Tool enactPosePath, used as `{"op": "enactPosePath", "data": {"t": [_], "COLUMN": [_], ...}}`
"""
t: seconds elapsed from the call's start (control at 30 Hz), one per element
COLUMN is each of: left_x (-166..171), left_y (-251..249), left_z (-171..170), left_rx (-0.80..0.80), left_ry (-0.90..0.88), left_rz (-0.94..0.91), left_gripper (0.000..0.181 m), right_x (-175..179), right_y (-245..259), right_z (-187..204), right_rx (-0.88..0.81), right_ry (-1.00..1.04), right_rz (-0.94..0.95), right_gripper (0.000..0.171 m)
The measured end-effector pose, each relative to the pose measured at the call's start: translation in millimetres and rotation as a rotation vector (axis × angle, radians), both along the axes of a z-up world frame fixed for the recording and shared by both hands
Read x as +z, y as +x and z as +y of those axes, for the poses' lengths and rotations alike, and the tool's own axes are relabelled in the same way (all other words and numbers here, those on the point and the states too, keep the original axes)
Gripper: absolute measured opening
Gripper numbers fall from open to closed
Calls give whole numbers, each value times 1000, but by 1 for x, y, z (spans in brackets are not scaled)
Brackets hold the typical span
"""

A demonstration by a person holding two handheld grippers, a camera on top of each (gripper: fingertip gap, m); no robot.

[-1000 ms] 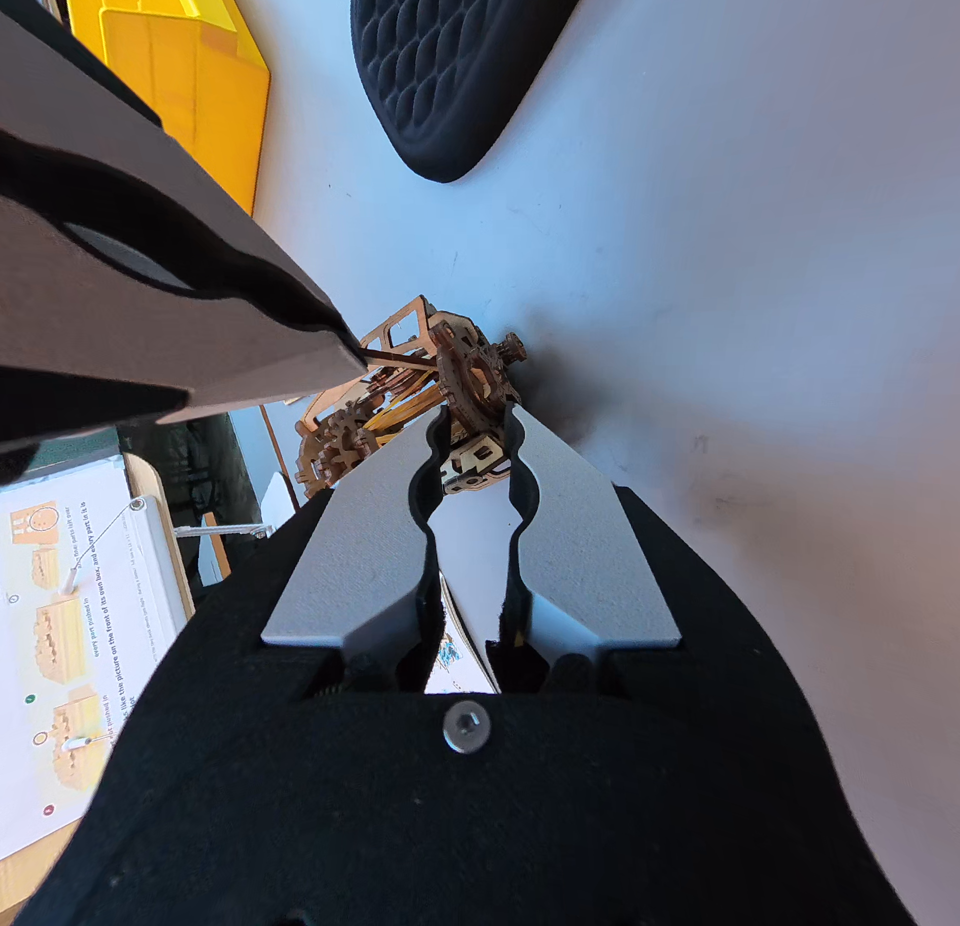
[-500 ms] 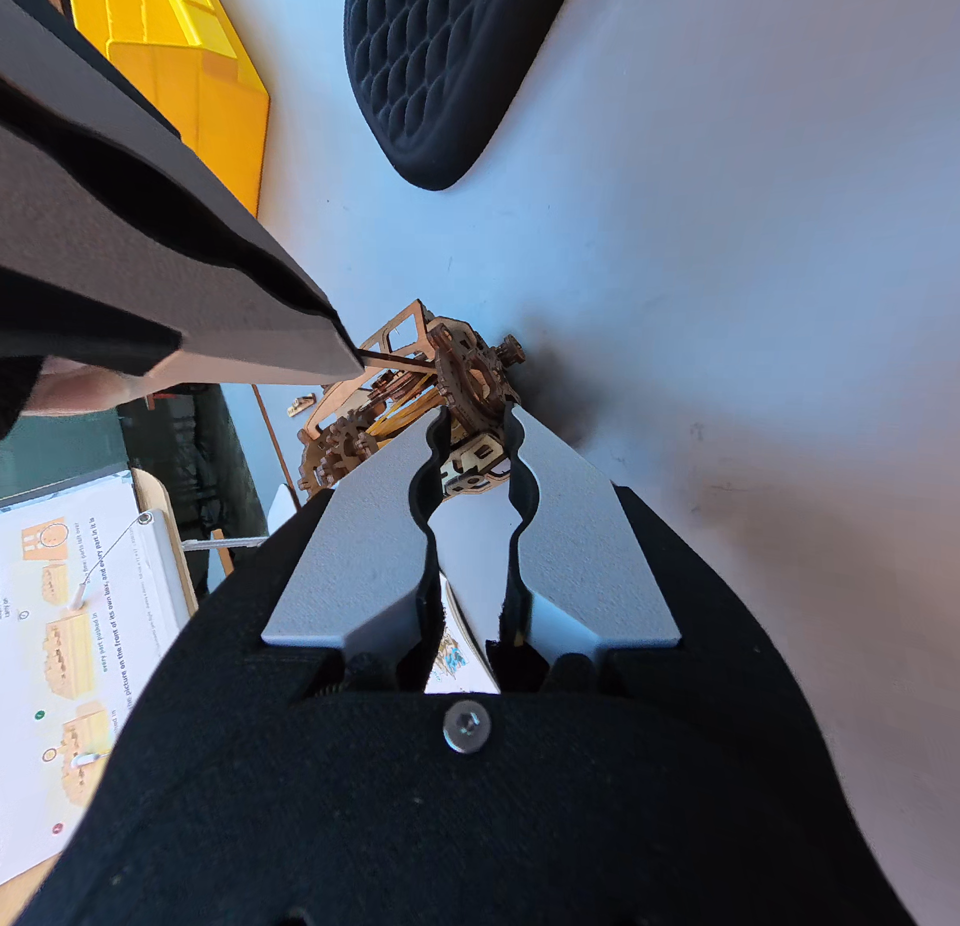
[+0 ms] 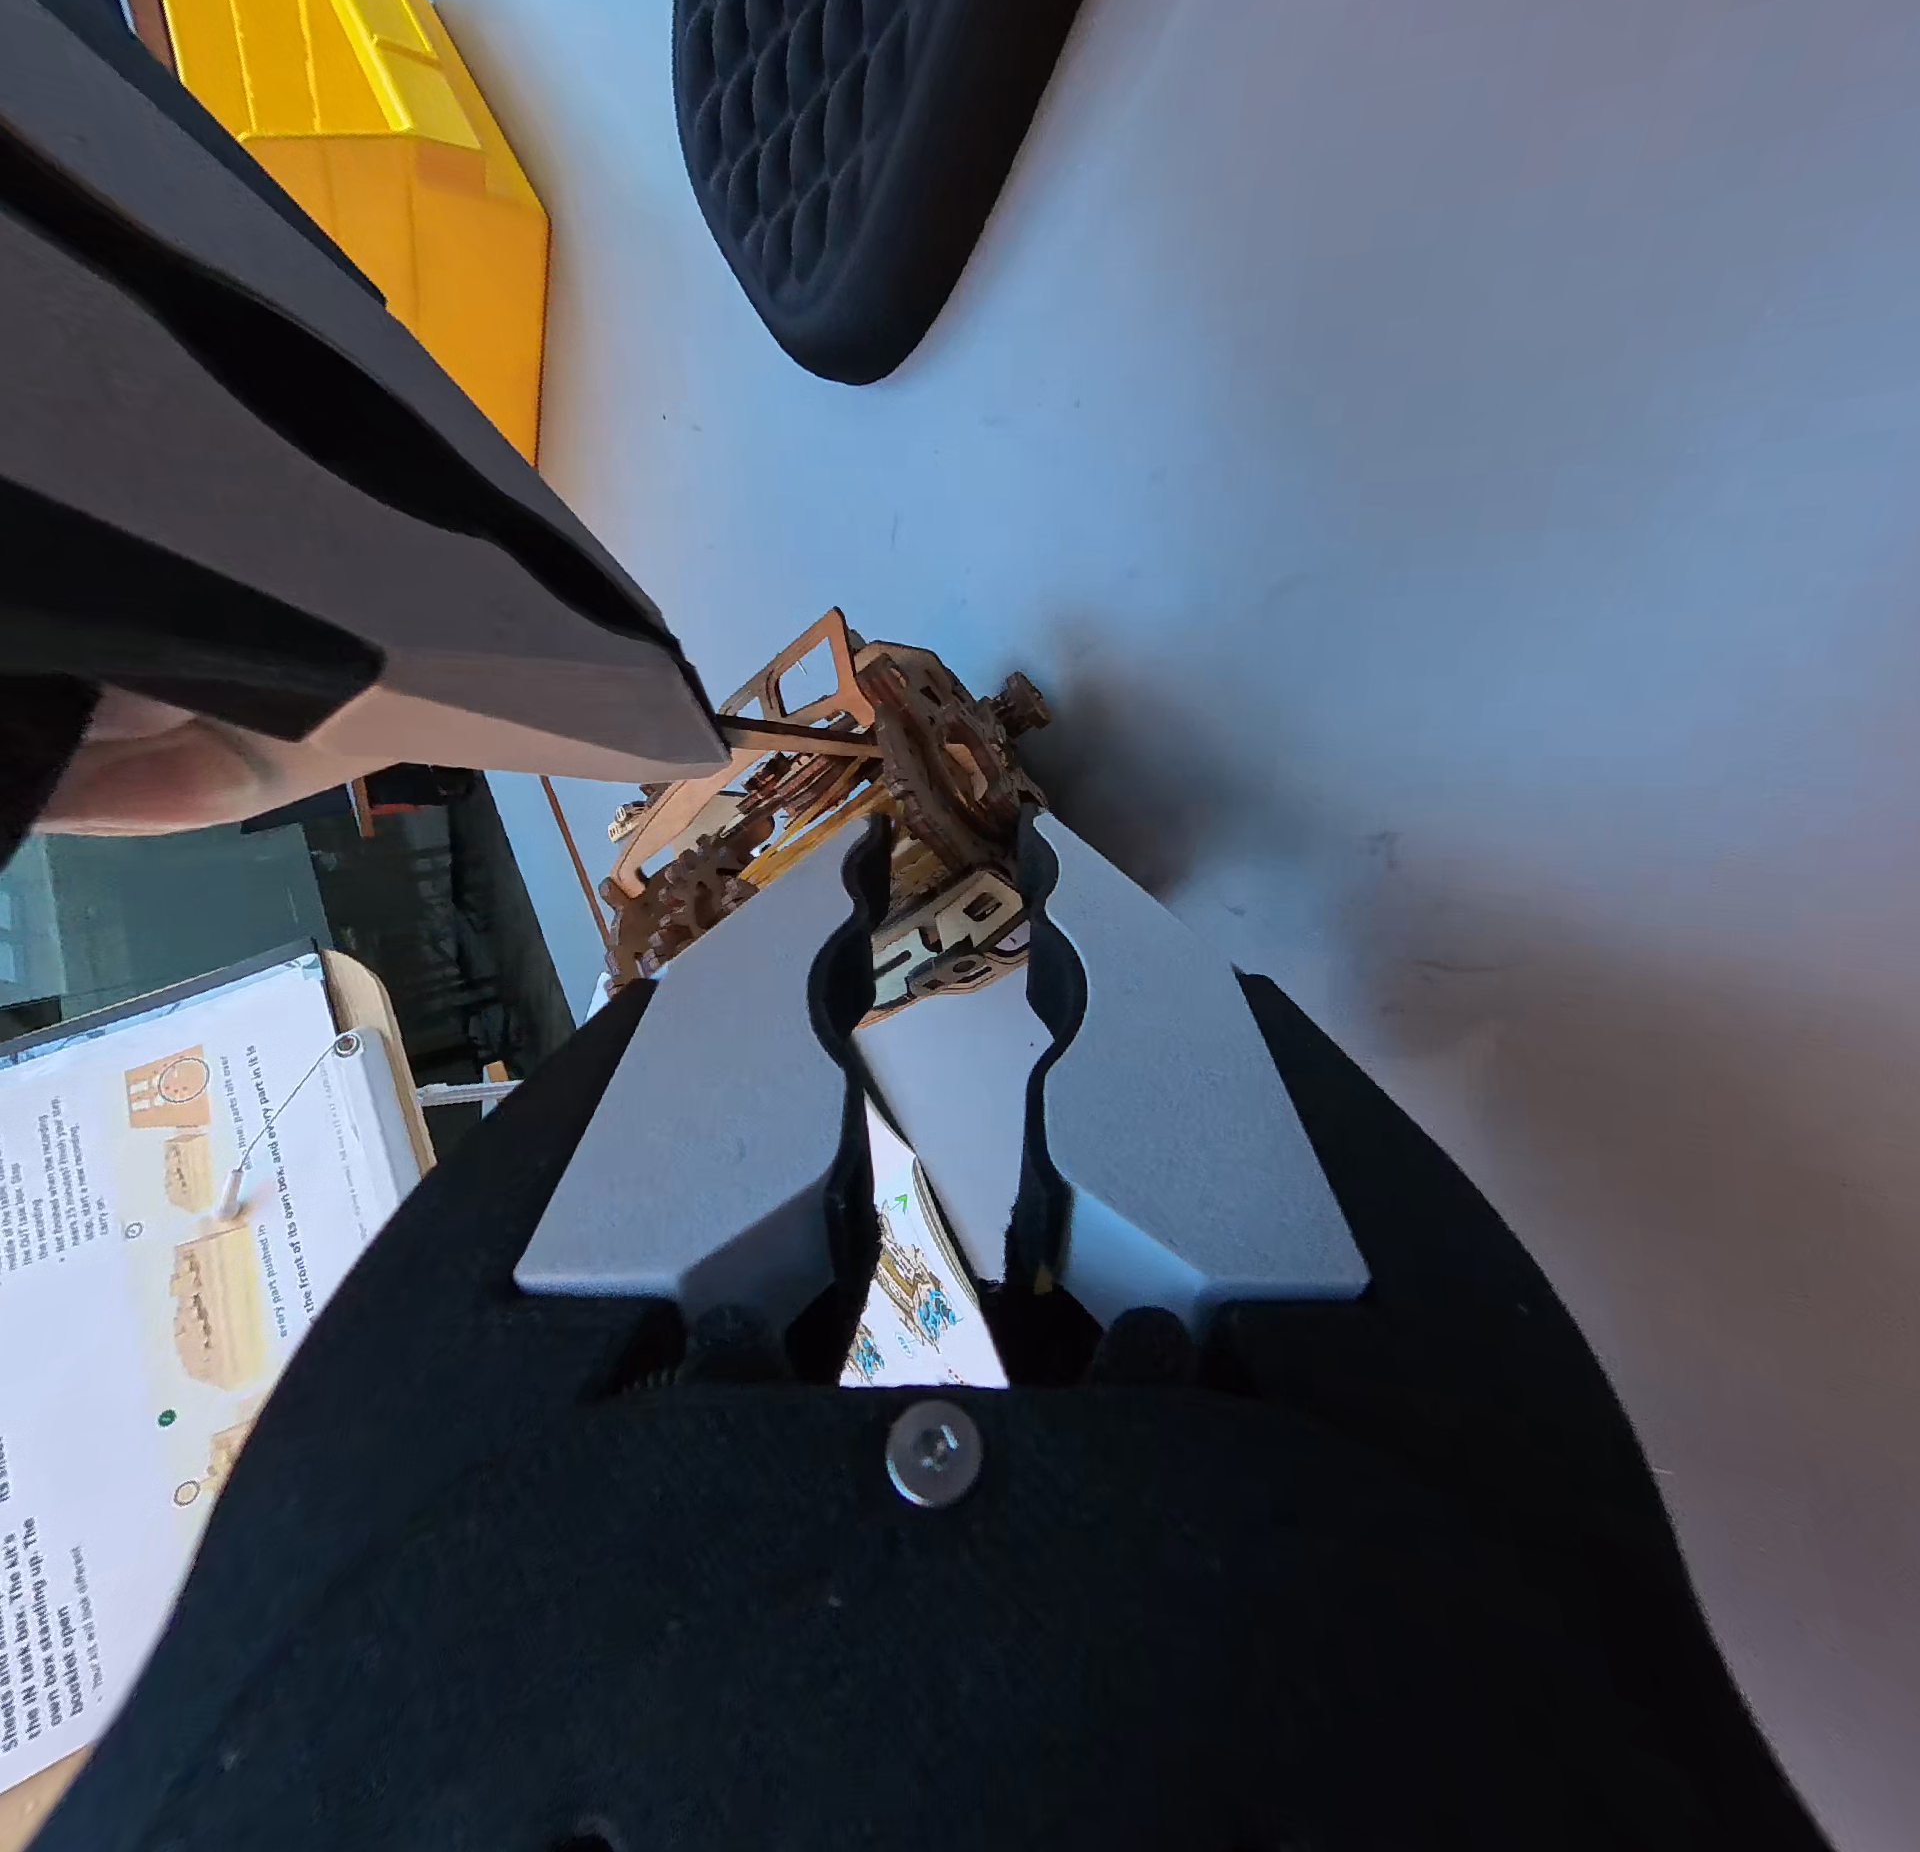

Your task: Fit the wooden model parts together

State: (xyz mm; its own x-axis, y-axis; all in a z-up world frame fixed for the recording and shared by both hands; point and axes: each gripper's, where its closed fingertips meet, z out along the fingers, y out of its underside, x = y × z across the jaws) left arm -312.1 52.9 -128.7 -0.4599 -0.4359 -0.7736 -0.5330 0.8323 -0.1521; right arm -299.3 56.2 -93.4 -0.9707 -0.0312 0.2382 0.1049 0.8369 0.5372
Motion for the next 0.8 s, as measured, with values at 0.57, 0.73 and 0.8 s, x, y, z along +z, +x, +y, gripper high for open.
{"op": "enactPosePath", "data": {"t": [0.57,0.73,0.8], "left_x": [20,24,26], "left_y": [-8,-6,-4], "left_z": [-8,-12,-12], "left_rx": [71,95,112], "left_ry": [-54,-90,-114], "left_rz": [-103,-138,-161], "left_gripper": [26,28,27], "right_x": [2,2,3], "right_y": [-4,-4,-4], "right_z": [0,3,5], "right_rx": [-17,-22,-28], "right_ry": [-19,-14,-10], "right_rz": [-11,-10,-9], "right_gripper": [2,2,1]}}
